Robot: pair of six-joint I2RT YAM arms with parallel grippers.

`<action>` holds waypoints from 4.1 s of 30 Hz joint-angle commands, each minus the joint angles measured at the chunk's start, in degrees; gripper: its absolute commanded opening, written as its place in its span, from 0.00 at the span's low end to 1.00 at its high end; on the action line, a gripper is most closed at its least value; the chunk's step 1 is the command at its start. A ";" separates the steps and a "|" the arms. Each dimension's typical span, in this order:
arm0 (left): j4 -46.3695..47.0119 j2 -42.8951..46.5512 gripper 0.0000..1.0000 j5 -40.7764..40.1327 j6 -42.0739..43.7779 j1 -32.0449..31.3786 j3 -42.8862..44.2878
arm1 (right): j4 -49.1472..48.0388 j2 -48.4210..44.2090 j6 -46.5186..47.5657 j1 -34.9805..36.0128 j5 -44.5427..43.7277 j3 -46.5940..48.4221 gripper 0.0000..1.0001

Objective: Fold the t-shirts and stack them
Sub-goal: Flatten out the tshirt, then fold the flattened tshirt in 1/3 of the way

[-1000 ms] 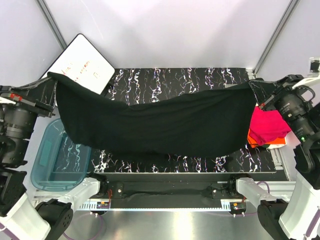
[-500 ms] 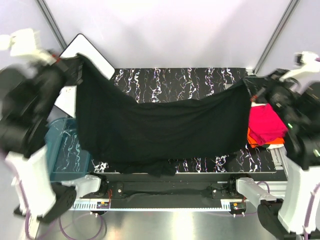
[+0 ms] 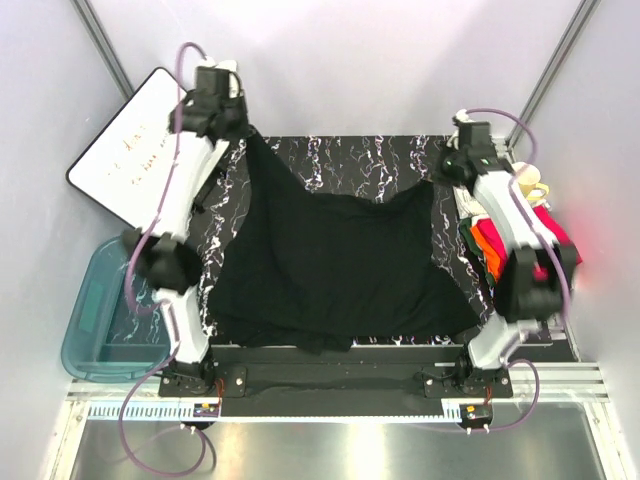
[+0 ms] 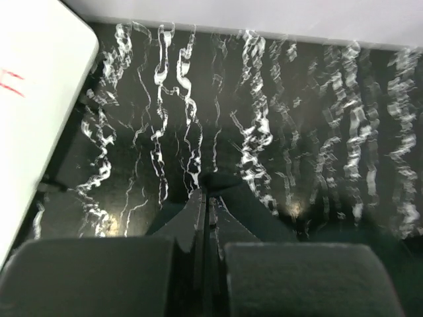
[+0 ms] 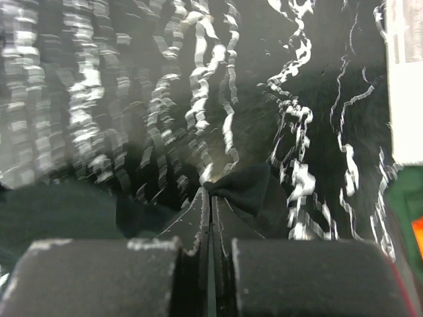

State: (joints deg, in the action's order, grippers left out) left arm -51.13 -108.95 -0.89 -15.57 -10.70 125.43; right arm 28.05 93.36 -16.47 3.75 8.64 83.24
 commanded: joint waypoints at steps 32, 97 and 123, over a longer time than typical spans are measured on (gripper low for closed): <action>1.48 -1.10 0.00 -4.12 -4.55 5.51 -11.32 | 8.25 28.73 -2.43 -7.44 -1.26 29.45 0.00; 2.18 -16.65 0.73 5.54 3.00 -3.01 -21.10 | 18.79 35.40 0.21 -7.35 3.13 21.96 0.00; 1.39 -4.26 0.00 4.40 2.30 -5.91 -28.83 | 19.67 37.33 0.82 -7.35 3.92 24.07 0.00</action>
State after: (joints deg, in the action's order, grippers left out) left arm -50.30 -120.11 3.86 -13.10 -16.25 97.71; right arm 47.81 130.28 -16.45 -3.90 11.60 105.75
